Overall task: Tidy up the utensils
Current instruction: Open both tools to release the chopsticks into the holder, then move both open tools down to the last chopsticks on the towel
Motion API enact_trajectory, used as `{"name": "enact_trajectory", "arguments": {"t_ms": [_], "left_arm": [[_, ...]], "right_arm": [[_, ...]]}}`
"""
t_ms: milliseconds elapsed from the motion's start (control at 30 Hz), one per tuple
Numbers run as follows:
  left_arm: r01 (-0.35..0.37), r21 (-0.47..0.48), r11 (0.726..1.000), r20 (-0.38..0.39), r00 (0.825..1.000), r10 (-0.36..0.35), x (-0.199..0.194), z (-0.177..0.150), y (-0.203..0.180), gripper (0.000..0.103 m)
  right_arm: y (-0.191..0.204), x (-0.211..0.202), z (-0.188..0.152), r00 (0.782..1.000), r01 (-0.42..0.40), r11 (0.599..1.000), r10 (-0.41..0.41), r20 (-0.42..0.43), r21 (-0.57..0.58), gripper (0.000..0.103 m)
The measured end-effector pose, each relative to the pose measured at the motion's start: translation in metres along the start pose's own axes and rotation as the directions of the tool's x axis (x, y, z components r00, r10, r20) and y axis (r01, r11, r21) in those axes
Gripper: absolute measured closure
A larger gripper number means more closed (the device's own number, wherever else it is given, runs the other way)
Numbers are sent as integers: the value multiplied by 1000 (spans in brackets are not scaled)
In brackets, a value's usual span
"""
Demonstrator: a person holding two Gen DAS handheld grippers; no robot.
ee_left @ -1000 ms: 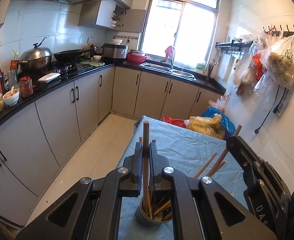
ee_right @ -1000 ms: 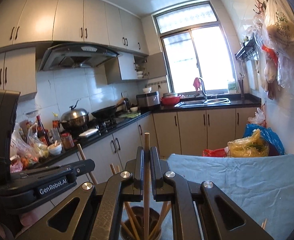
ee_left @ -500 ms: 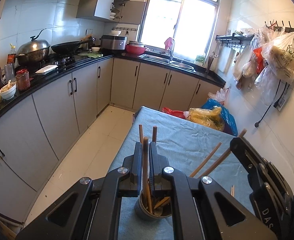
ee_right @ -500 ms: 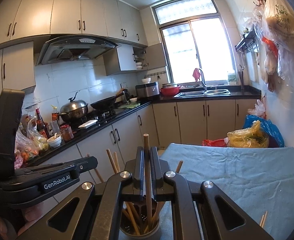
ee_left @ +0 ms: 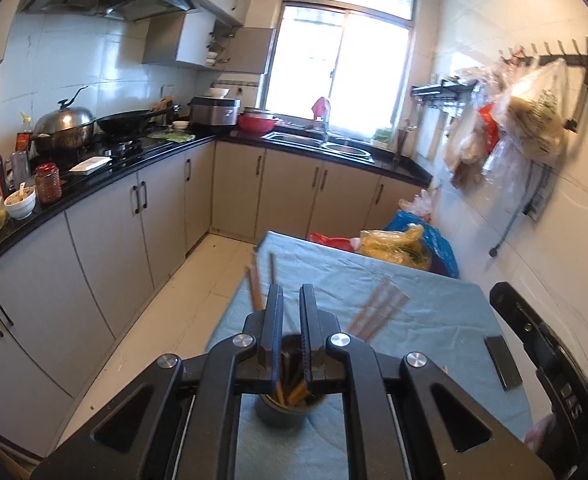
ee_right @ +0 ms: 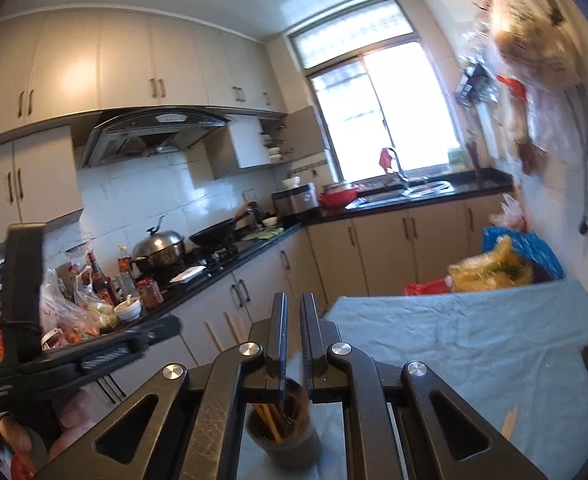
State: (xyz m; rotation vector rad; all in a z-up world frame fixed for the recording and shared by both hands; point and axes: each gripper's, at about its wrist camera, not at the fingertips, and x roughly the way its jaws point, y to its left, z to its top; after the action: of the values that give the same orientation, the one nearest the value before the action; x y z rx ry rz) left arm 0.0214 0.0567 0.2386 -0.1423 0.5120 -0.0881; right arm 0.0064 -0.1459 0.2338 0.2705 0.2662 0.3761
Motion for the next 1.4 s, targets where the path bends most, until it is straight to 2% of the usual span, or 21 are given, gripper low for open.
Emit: {"name": "enact_trajectory", "arguments": {"t_ms": [133, 233, 300, 400, 500, 567, 600, 667, 700, 733, 867, 1067, 1133, 1300, 1400], "left_arm": [[40, 56, 998, -18, 999, -39, -9, -28, -28, 85], [108, 125, 986, -84, 992, -98, -4, -62, -63, 85], [146, 163, 976, -140, 982, -123, 7, -82, -84, 85], [192, 230, 954, -274, 953, -126, 41, -127, -119, 84], [195, 271, 943, -393, 917, -77, 79, -167, -137, 84], [190, 279, 941, -442, 896, -50, 100, -187, -140, 84], [186, 285, 940, -461, 887, -36, 108, -195, -140, 84], [175, 283, 943, -491, 871, -14, 121, -209, -137, 84], [172, 282, 944, -498, 867, -9, 124, -212, -135, 84], [170, 281, 944, -500, 866, -8, 126, -214, -132, 84], [155, 293, 944, -466, 885, -1, 126, -216, -123, 71], [174, 289, 941, -449, 893, -28, 124, -216, -115, 68], [187, 276, 943, -452, 891, -44, 125, -215, -114, 67], [205, 257, 945, -456, 887, -68, 120, -215, -110, 65], [209, 250, 945, -457, 886, -74, 119, -215, -109, 65]], "right_arm": [[-35, -22, -19, 997, 41, 999, -39, -61, 34, 96], [-73, -33, -39, 988, 86, 993, -75, -134, 79, 96], [-109, -40, -54, 974, 140, 981, -112, -198, 131, 96], [-163, -42, -71, 935, 237, 950, -167, -314, 201, 96], [-214, -37, -86, 883, 328, 903, -189, -429, 277, 96], [-241, -31, -97, 847, 390, 866, -203, -492, 313, 96], [-249, -28, -100, 841, 396, 860, -198, -504, 323, 96], [-261, -14, -108, 809, 419, 852, -192, -556, 315, 96], [-263, -10, -111, 804, 422, 848, -186, -565, 321, 96], [-266, -4, -114, 798, 423, 845, -178, -575, 326, 96], [-267, 24, -118, 762, 437, 850, -178, -622, 293, 96], [-265, 64, -121, 681, 501, 850, -270, -681, 164, 96], [-269, 70, -122, 664, 511, 846, -276, -695, 152, 96], [-268, 74, -120, 655, 525, 841, -303, -693, 128, 96], [-265, 78, -119, 640, 534, 839, -325, -696, 99, 96]]}}
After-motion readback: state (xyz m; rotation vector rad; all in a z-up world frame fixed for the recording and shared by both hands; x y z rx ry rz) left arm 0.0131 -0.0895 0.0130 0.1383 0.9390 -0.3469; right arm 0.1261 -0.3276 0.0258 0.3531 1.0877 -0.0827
